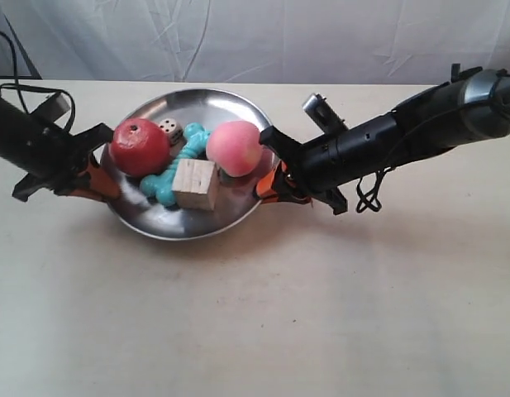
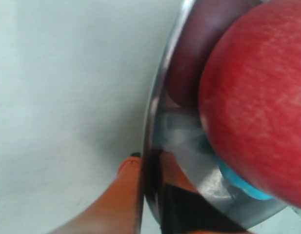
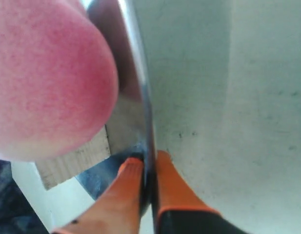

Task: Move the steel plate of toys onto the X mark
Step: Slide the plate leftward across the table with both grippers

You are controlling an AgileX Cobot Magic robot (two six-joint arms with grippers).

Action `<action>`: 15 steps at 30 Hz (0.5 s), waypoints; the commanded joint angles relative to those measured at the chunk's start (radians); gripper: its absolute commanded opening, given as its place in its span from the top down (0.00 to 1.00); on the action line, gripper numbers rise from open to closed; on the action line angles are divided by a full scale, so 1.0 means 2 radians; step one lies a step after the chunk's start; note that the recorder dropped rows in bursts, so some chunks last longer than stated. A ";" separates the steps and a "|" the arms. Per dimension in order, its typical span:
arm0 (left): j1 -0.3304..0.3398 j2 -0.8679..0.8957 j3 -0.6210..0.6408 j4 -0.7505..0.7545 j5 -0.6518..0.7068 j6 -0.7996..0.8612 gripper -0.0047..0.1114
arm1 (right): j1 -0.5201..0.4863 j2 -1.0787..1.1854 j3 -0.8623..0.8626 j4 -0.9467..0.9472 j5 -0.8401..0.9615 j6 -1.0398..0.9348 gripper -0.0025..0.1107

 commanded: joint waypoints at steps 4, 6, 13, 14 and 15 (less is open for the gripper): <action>0.019 -0.039 0.093 0.031 -0.067 0.024 0.96 | 0.047 -0.007 -0.002 -0.029 -0.031 0.010 0.99; 0.024 -0.039 0.109 0.033 -0.082 0.024 0.96 | 0.053 0.003 -0.002 -0.033 -0.041 0.018 0.99; 0.024 -0.039 0.121 0.037 -0.111 0.029 0.96 | 0.056 0.045 -0.002 -0.030 -0.055 0.018 0.99; 0.024 -0.039 0.121 0.037 -0.114 0.030 0.96 | 0.056 0.049 -0.002 -0.023 -0.055 0.018 0.99; 0.024 -0.039 0.121 0.039 -0.115 0.032 0.96 | 0.056 0.054 -0.002 -0.017 -0.055 0.018 0.99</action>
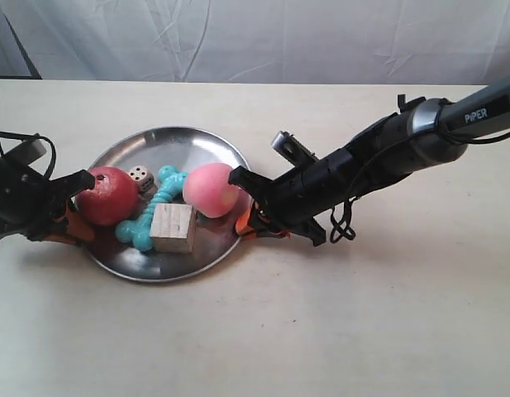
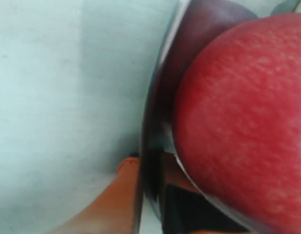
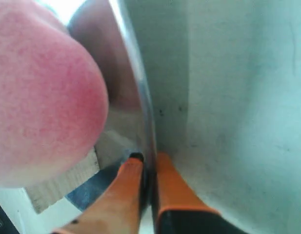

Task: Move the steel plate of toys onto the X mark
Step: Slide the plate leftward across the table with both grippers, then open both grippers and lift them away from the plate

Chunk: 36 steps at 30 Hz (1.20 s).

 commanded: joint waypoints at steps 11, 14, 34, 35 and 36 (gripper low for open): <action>0.001 -0.006 0.001 0.054 -0.057 0.024 0.96 | -0.001 0.018 -0.014 -0.009 -0.033 -0.016 0.98; 0.001 -0.006 0.001 0.054 -0.063 0.028 0.96 | -0.001 0.018 -0.022 -0.017 -0.031 -0.016 0.89; 0.001 -0.023 0.001 0.064 -0.060 0.036 0.66 | -0.003 -0.001 -0.022 -0.072 -0.026 -0.015 0.62; 0.001 -0.028 0.001 0.064 -0.060 0.036 0.66 | -0.003 -0.008 -0.022 -0.075 -0.027 -0.014 0.62; 0.001 -0.032 0.001 0.063 -0.061 0.036 0.66 | -0.003 -0.011 -0.022 -0.075 -0.027 -0.014 0.62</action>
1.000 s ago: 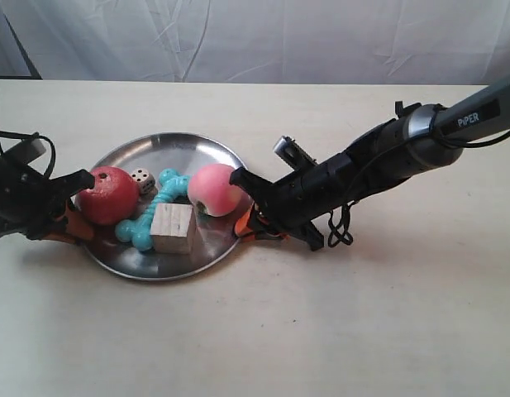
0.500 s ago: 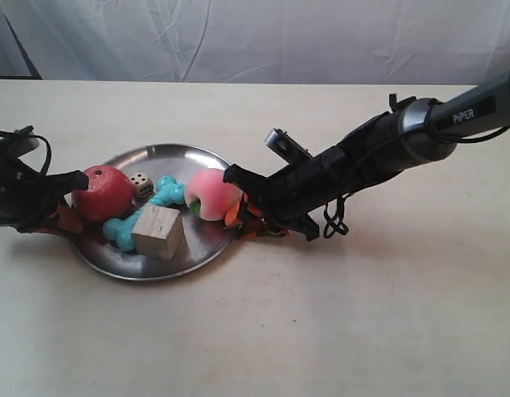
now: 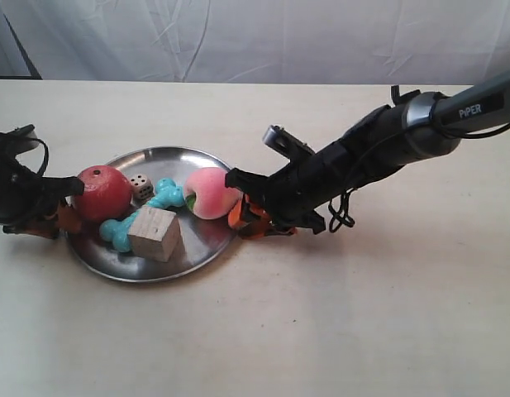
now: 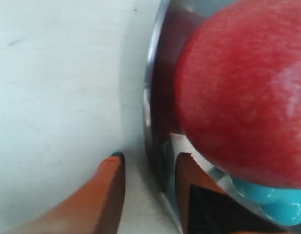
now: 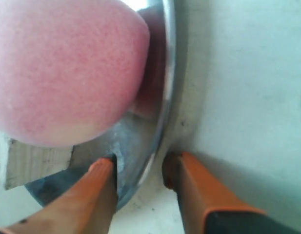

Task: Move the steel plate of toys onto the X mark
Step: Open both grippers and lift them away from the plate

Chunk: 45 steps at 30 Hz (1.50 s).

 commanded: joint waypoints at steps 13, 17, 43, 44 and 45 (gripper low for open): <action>0.001 -0.163 0.034 -0.110 0.003 0.102 0.90 | -0.003 -0.125 0.018 -0.100 0.069 0.012 0.98; 0.001 -0.245 0.066 -0.182 0.002 0.171 0.96 | -0.003 -0.204 0.071 -0.100 0.034 0.012 0.98; -0.141 -0.505 0.149 -0.333 0.105 0.306 0.96 | 0.248 -0.713 0.271 -0.150 -0.208 0.008 0.98; -0.141 -0.506 0.149 -0.333 0.105 0.305 0.96 | 0.248 -0.715 0.271 -0.150 -0.208 0.008 0.98; -0.141 -0.507 0.149 -0.335 0.105 0.305 0.96 | 0.248 -0.719 0.271 -0.150 -0.208 0.008 0.98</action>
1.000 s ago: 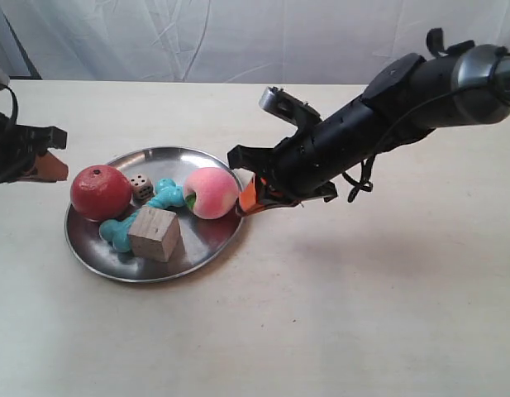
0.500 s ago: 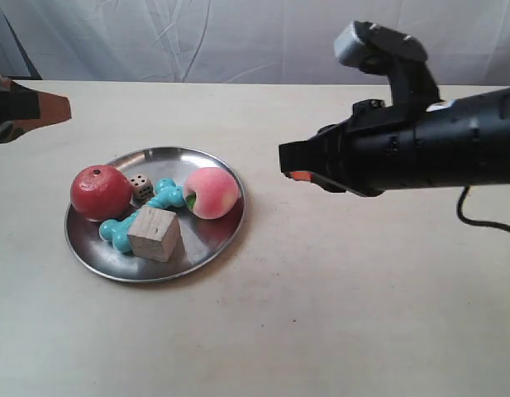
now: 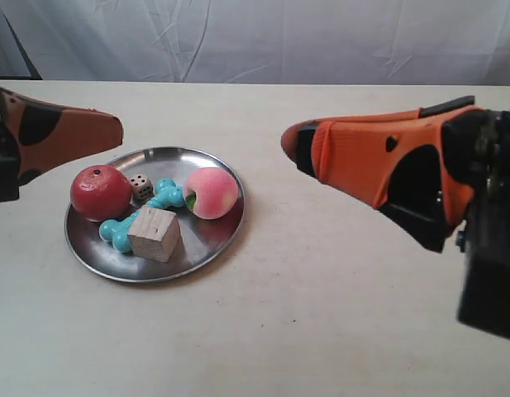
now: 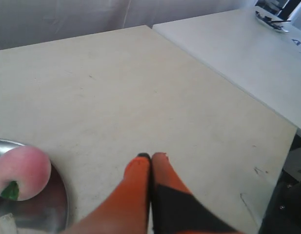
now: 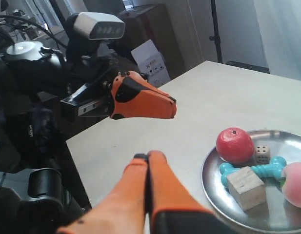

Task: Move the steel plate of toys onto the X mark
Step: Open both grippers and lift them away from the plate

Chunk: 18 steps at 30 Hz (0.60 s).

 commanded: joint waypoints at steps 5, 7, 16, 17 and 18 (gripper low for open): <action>-0.006 -0.007 0.003 -0.025 0.007 -0.001 0.96 | 0.002 -0.017 0.003 -0.004 0.005 -0.001 0.98; -0.006 -0.007 0.003 -0.025 0.007 -0.001 0.96 | 0.002 -0.017 0.005 0.001 0.008 -0.001 0.98; -0.006 -0.007 0.003 -0.026 -0.006 -0.001 0.96 | -0.143 -0.073 0.082 0.009 -0.004 -0.001 0.98; -0.006 -0.007 0.003 -0.026 -0.007 -0.001 0.96 | -0.157 -0.088 0.099 0.009 -0.017 -0.001 0.98; -0.006 -0.007 0.003 -0.026 -0.010 -0.001 0.96 | -0.170 -0.105 0.115 0.009 -0.030 -0.001 0.98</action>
